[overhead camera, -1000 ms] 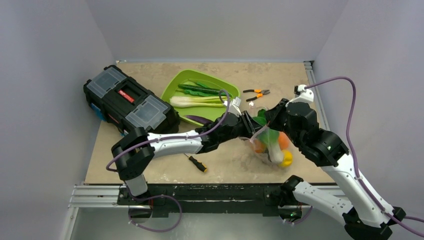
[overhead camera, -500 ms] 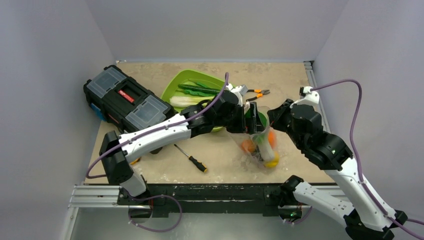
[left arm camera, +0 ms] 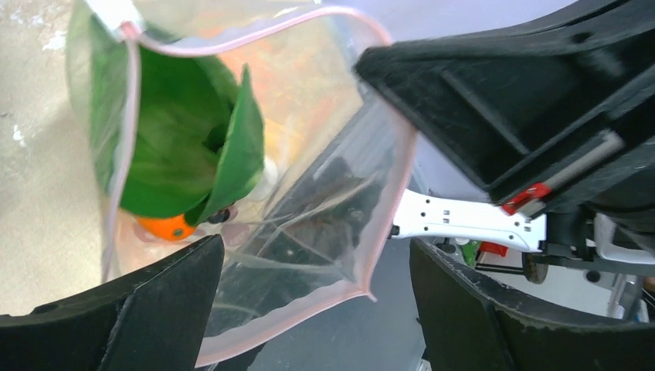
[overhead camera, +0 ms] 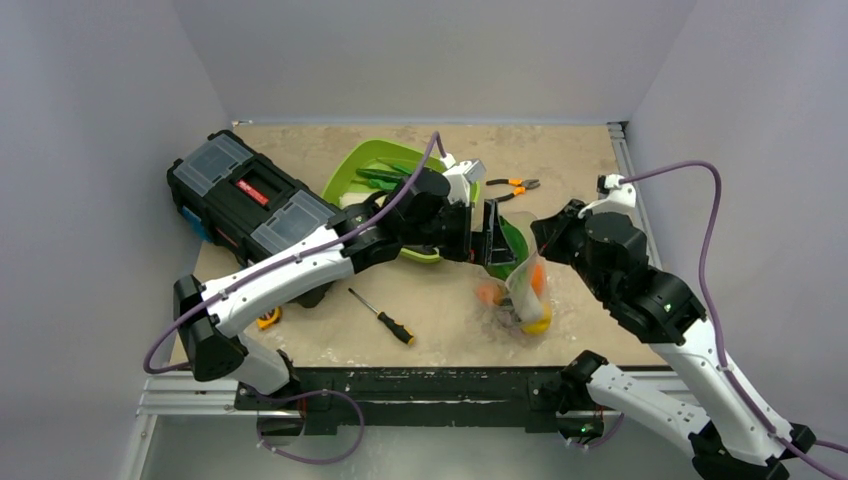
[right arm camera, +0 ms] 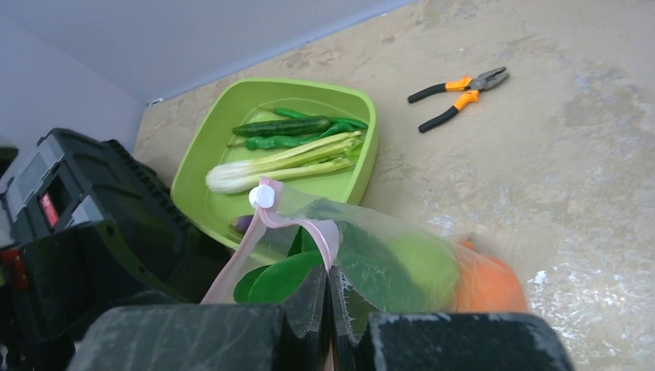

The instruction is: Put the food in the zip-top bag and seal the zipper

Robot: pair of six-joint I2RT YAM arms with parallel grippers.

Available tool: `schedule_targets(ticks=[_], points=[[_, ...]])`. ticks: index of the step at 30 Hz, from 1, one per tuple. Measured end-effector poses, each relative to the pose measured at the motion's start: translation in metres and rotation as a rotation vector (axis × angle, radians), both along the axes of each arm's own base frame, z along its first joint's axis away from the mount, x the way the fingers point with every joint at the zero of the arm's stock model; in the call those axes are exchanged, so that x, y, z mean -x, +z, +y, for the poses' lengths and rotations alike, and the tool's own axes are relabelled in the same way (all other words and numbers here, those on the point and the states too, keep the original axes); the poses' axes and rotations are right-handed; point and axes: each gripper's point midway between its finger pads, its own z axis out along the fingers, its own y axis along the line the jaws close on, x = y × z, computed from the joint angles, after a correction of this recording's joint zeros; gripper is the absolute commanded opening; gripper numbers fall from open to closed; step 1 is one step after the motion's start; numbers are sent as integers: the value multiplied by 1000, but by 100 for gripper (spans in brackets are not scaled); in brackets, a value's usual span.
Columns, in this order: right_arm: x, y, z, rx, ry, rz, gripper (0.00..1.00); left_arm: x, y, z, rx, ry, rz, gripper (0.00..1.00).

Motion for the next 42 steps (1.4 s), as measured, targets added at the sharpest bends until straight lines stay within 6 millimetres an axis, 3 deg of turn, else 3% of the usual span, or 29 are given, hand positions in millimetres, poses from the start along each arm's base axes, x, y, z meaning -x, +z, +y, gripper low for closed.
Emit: schedule_targets(ticks=[2,5,7,9,12,17,21,28,33,38,42], points=[[1,0,5,-7,26,-3,0,0,7,-2,17,-19,-4,86],[2,-1,11,-11,63,-3,0,-2,33,-7,69,-54,-33,80],[2,-1,14,-11,82,-6,0,-3,56,-7,105,-75,-74,69],[2,0,15,-9,89,-12,0,-4,76,-3,125,-80,-122,66],[2,1,15,-4,93,-17,0,-8,88,16,100,-59,-168,60],[1,2,14,8,93,-23,0,-12,69,55,-37,13,-158,62],[0,1,13,20,90,-25,0,-10,35,66,-153,22,-102,58],[-3,-1,14,45,97,-25,0,-19,-28,58,-321,-8,11,41],[-3,-1,13,64,100,-29,0,-18,-50,48,-354,-50,70,23],[-3,-1,12,78,102,-30,0,-14,-54,46,-361,-72,96,26],[-3,-1,12,85,104,-31,0,-12,-56,49,-375,-71,105,43]])
